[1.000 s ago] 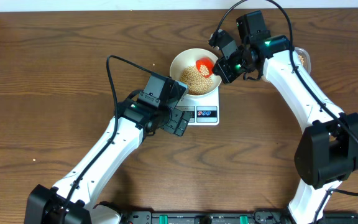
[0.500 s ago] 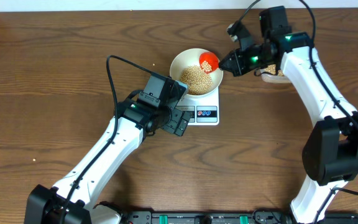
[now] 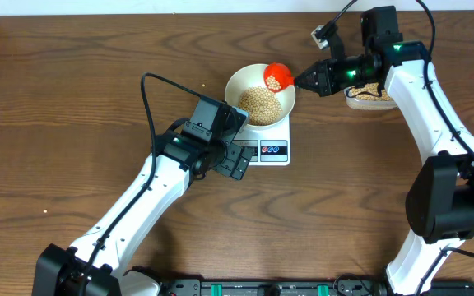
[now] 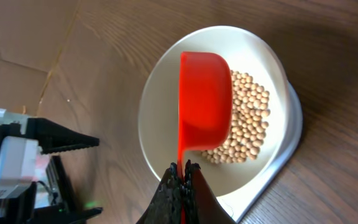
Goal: Scoop item into bowl and weigh 50g on scale
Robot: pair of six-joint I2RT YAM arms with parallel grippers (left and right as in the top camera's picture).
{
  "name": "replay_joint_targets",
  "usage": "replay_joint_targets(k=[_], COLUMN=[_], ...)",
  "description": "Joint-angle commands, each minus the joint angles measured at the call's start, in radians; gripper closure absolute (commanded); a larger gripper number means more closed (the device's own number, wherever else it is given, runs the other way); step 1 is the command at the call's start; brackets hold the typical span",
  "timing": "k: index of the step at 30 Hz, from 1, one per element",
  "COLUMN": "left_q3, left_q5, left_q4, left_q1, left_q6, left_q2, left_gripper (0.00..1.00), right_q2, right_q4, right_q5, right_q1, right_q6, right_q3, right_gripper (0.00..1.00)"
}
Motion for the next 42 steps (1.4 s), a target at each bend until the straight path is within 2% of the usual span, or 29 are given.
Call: replay_joint_targets(k=[1, 25, 42], left_q3=[-0.003, -0.003, -0.002], left_q5=[-0.010, -0.010, -0.010], left_q4=[0.000, 0.000, 0.000], left_q1=[0.002, 0.002, 0.002], left_q6=[0.006, 0.006, 0.006], left_q2=[0.011, 0.011, 0.011], left_gripper=[0.07, 0.07, 0.07], right_q2=[-0.024, -0.024, -0.026], right_q4=[0.000, 0.000, -0.013], right_q5=[-0.057, -0.009, 0.175], right_q1=[-0.004, 0.036, 0.106], right_q6=[0.011, -0.016, -0.018], right_q3=[0.025, 0.025, 0.025], right_gripper=[0.99, 0.99, 0.99])
